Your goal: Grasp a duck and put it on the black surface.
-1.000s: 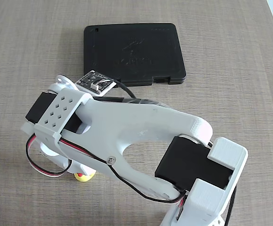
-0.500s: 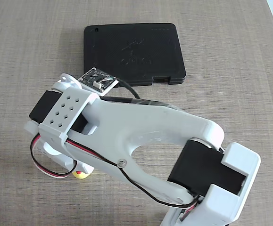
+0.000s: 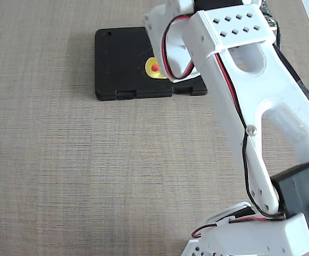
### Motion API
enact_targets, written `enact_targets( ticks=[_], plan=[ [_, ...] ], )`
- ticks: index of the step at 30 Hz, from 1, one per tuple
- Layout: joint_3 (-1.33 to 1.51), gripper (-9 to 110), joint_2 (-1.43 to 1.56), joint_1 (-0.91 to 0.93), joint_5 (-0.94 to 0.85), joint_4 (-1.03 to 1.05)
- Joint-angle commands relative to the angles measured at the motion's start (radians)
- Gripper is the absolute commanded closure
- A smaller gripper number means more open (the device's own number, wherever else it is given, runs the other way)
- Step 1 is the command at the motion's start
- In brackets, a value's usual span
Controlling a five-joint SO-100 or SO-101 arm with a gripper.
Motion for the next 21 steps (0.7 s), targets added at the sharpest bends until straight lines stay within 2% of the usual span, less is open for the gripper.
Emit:
enact_targets(
  ticks=[1,13,21],
  plan=[
    [-0.103,98,-0.166,0.020,0.008,-0.044],
    [-0.164,98,-0.439,0.023,0.009,-0.281],
    [-0.166,98,-0.471,0.028,-0.003,-0.367]
  ],
)
